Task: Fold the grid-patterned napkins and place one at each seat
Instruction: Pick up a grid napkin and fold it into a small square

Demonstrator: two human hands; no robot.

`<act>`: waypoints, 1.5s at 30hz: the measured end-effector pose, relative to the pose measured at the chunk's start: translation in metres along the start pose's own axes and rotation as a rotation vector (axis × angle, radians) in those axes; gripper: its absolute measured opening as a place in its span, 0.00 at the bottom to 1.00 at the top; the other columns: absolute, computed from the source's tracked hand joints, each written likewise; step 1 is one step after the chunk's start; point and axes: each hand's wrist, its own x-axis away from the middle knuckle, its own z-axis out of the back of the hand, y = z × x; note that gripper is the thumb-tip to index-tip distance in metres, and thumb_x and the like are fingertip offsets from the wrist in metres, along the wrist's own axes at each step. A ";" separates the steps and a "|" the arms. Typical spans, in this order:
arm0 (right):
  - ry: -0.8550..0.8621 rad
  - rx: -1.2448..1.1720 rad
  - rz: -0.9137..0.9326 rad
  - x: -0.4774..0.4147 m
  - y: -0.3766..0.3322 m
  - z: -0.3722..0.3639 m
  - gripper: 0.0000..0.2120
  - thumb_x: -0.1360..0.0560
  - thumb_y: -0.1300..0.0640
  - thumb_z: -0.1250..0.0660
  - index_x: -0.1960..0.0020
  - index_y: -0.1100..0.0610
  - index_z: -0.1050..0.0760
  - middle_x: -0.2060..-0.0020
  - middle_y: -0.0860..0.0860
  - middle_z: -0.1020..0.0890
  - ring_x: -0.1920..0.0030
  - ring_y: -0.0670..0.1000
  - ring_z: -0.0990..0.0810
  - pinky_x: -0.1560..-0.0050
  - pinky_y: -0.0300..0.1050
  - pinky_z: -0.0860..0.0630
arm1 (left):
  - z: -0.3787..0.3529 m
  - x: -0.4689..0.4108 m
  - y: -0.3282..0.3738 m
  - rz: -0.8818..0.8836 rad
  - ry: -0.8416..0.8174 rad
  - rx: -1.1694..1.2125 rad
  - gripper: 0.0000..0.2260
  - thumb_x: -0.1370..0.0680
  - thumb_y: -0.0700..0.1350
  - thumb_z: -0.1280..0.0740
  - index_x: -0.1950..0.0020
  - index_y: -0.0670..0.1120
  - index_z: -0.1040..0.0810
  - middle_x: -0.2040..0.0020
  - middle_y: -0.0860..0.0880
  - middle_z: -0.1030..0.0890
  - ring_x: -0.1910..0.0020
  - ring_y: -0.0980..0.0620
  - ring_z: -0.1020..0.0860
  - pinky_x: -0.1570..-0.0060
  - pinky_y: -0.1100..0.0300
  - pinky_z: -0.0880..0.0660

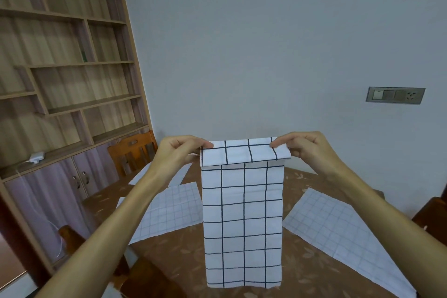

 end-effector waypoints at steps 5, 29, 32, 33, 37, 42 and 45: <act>0.031 -0.030 0.030 0.001 -0.005 -0.008 0.15 0.22 0.56 0.30 0.36 0.50 0.22 0.57 0.56 0.12 0.53 0.47 0.14 0.52 0.36 0.20 | -0.003 0.000 0.002 -0.062 0.057 -0.048 0.08 0.28 0.37 0.24 0.49 0.43 0.14 0.56 0.52 0.14 0.57 0.54 0.16 0.54 0.63 0.21; -0.120 -0.057 -0.230 0.012 -0.006 -0.009 0.10 0.20 0.49 0.34 0.49 0.54 0.19 0.70 0.39 0.17 0.72 0.36 0.21 0.71 0.27 0.29 | -0.016 0.010 -0.002 0.055 -0.107 -0.066 0.10 0.21 0.42 0.31 0.44 0.37 0.18 0.60 0.48 0.13 0.57 0.49 0.14 0.49 0.51 0.18; -0.081 -0.030 -0.222 0.015 -0.006 -0.013 0.11 0.19 0.54 0.35 0.55 0.58 0.20 0.77 0.40 0.21 0.79 0.37 0.25 0.76 0.26 0.33 | -0.015 0.012 -0.002 0.071 -0.102 -0.059 0.13 0.21 0.45 0.31 0.46 0.35 0.19 0.59 0.44 0.13 0.55 0.46 0.14 0.47 0.48 0.18; -0.065 -0.010 -0.204 0.015 -0.007 -0.014 0.11 0.19 0.56 0.35 0.57 0.58 0.20 0.79 0.40 0.22 0.80 0.37 0.26 0.77 0.26 0.33 | -0.015 0.013 -0.002 0.082 -0.106 -0.051 0.13 0.21 0.46 0.31 0.45 0.36 0.18 0.55 0.42 0.13 0.53 0.45 0.14 0.46 0.48 0.18; -0.004 0.048 -0.174 0.014 -0.009 -0.018 0.16 0.19 0.54 0.34 0.60 0.65 0.23 0.82 0.42 0.32 0.82 0.40 0.35 0.77 0.28 0.37 | -0.012 0.014 0.000 0.079 -0.118 -0.094 0.12 0.20 0.45 0.32 0.47 0.36 0.18 0.55 0.41 0.13 0.54 0.44 0.14 0.49 0.51 0.17; -0.029 0.061 -0.092 0.013 -0.010 -0.019 0.24 0.21 0.49 0.34 0.48 0.74 0.25 0.77 0.43 0.39 0.78 0.42 0.42 0.76 0.31 0.41 | -0.005 0.015 0.001 0.039 -0.078 -0.135 0.12 0.20 0.46 0.32 0.55 0.37 0.20 0.73 0.51 0.24 0.69 0.52 0.24 0.59 0.53 0.21; -0.130 0.039 -0.088 0.016 -0.017 -0.020 0.10 0.20 0.59 0.33 0.41 0.61 0.21 0.80 0.40 0.26 0.81 0.39 0.30 0.78 0.27 0.34 | -0.006 0.016 0.002 0.019 -0.052 -0.122 0.13 0.20 0.43 0.32 0.65 0.46 0.22 0.76 0.55 0.28 0.74 0.58 0.30 0.65 0.58 0.26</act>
